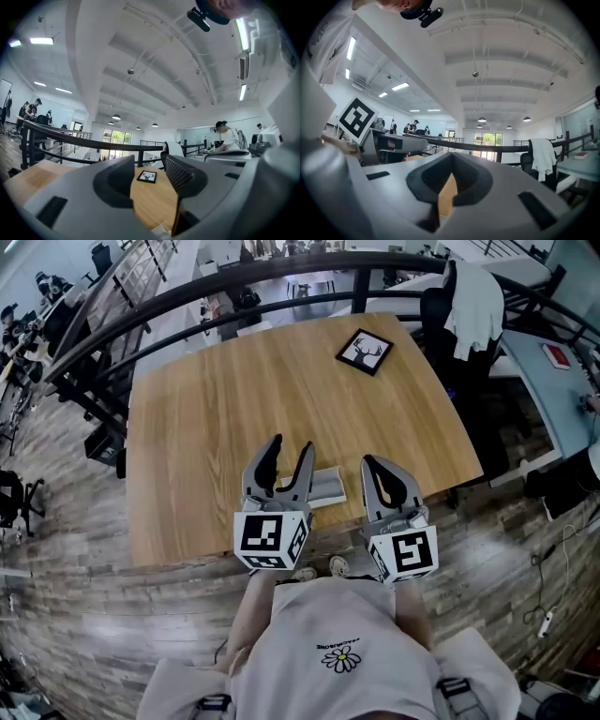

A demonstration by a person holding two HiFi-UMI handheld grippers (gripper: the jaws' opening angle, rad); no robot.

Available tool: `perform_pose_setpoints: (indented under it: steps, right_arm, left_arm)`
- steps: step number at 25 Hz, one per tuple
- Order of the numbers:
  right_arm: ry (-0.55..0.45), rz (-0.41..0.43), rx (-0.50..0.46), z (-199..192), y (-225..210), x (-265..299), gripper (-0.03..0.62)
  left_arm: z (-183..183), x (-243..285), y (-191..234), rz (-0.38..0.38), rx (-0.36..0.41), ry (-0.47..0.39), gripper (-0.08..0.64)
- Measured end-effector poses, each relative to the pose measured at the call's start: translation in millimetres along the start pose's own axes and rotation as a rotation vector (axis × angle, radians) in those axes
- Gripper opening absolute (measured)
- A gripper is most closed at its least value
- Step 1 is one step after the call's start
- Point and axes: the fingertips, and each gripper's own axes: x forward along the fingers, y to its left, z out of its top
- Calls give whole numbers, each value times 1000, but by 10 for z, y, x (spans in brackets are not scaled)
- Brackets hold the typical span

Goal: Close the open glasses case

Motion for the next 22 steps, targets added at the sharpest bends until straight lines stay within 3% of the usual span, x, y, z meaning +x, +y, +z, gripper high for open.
perform_pose_setpoints:
  steps: [6,22]
  right_arm:
    - [21,6,6,-60,38,-10,8]
    - [83,-57,4,-215,-81,-192,8]
  left_arm:
    - [-238,162,34,-16,15,58,215]
    - [-1555,390,12,-78,-60,356,241]
